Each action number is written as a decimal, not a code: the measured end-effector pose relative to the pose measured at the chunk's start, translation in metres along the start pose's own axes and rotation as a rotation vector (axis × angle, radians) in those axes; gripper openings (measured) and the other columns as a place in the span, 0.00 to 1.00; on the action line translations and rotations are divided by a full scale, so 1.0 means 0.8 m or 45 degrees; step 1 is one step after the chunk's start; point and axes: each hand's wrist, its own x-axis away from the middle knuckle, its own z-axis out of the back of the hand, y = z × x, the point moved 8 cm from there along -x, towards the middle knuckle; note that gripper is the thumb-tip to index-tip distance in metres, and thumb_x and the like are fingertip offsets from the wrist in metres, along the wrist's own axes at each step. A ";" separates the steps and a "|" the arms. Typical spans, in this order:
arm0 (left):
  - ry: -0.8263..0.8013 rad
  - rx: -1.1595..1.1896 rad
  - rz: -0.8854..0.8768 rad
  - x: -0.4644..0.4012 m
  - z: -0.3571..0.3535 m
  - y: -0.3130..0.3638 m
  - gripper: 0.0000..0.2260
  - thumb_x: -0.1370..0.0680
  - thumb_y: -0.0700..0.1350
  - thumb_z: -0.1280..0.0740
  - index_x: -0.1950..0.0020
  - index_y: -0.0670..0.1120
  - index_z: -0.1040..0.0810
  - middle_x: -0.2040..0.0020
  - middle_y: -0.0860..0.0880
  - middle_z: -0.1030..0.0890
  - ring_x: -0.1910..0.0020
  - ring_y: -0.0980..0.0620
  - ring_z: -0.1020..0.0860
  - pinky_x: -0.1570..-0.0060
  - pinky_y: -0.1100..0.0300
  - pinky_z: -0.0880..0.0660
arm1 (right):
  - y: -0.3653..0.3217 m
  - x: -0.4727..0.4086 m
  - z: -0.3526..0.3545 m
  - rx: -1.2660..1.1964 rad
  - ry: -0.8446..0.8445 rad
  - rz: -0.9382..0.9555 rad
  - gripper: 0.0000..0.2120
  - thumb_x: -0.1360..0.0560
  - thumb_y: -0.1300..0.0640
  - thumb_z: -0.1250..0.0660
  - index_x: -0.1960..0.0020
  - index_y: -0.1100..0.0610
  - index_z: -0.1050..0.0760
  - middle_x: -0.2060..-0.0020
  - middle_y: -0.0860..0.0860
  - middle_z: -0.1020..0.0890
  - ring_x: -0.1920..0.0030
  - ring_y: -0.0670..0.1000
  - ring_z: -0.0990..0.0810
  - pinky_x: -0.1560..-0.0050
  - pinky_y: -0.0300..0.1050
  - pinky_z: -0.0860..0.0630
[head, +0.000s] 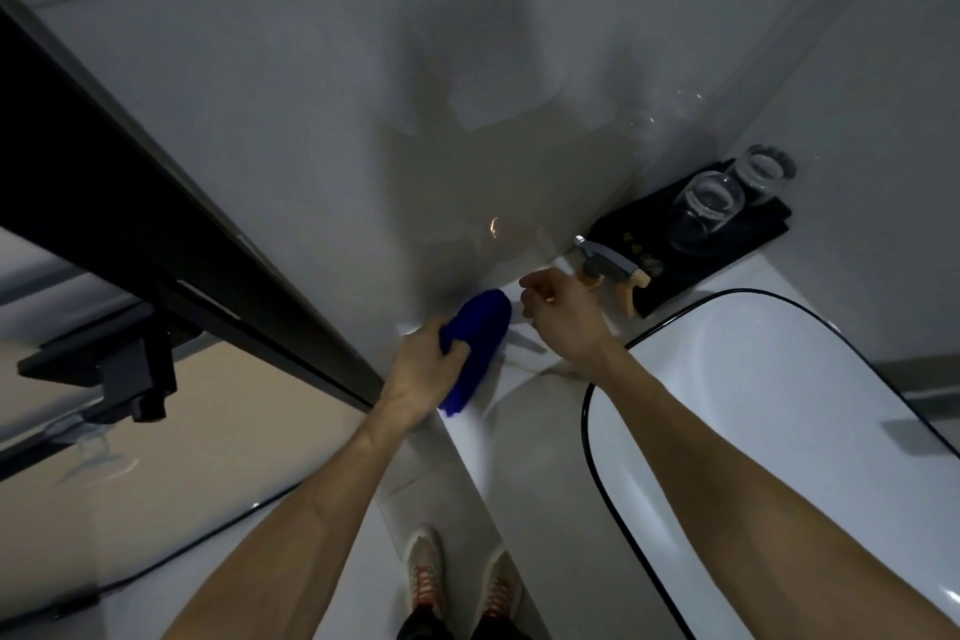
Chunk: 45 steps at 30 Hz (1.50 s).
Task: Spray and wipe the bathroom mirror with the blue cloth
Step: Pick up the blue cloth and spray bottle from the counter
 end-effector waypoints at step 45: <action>-0.161 0.246 -0.291 0.025 0.012 0.169 0.08 0.20 0.45 0.34 0.41 0.49 0.22 0.51 0.48 0.18 0.53 0.48 0.19 0.56 0.58 0.22 | 0.010 0.193 0.187 -1.824 0.467 -0.131 0.27 0.23 0.36 0.40 0.32 0.52 0.26 0.39 0.56 0.19 0.38 0.61 0.21 0.36 0.64 0.27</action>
